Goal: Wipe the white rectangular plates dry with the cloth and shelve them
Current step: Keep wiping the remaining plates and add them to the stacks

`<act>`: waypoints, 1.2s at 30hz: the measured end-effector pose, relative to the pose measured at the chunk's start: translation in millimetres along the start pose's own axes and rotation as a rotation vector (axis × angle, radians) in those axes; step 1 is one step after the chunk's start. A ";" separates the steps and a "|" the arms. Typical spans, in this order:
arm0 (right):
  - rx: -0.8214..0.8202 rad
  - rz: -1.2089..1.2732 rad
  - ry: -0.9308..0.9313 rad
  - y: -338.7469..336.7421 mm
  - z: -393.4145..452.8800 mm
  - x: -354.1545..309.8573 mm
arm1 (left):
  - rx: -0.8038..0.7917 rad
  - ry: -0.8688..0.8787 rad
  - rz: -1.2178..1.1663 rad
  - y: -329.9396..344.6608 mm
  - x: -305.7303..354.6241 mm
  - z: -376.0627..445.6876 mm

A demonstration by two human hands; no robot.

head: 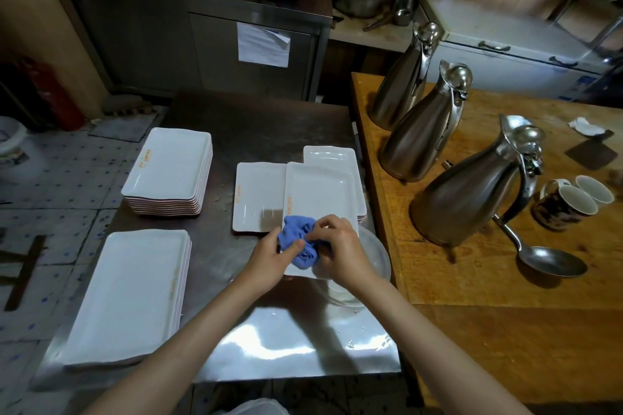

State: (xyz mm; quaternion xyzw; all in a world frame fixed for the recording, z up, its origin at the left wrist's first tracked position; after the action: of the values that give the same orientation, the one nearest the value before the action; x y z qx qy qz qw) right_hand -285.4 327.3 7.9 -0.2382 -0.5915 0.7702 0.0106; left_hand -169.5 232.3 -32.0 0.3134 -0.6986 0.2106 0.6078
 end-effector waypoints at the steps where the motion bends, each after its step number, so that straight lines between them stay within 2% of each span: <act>1: -0.003 -0.004 -0.015 0.7 -2.4 0.2 | 0.012 -0.003 -0.008 -0.3 -0.5 0.6; 12: -0.031 -0.140 -0.055 -2.0 -17.3 15.2 | 0.000 -0.006 -0.035 -1.1 -6.6 0.6; 17: 0.046 -0.033 0.121 -12.1 -23.3 9.7 | 0.009 0.015 -0.050 -4.7 -0.6 0.4; 20: 0.182 -0.022 0.190 -12.5 -29.1 -2.6 | 0.040 0.030 -0.041 -7.3 0.5 2.4; 24: 0.144 -0.073 0.258 0.7 -29.4 -4.3 | 0.066 0.038 -0.023 -7.6 -0.5 4.0; 28: 0.177 -0.065 0.285 6.2 -26.6 -3.8 | 0.059 0.049 -0.024 -5.2 3.0 2.5; 36: 0.206 -0.131 0.192 4.0 -22.6 11.2 | 0.078 -0.005 0.002 -10.0 -1.6 -1.5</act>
State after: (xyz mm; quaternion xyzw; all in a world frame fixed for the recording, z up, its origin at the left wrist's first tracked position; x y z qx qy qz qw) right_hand -285.7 349.9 -3.9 -0.2693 -0.5201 0.7980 0.1417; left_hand -161.5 226.5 -34.2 0.3367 -0.6915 0.2375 0.5933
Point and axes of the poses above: each hand's wrist, its own z-axis towards the middle knuckle, its own y-axis out of the palm, x = y × z, the point moved 1 cm from there along z, towards the middle knuckle, and after that the axes turned 13 degrees about -z, right-handed, at the moved point
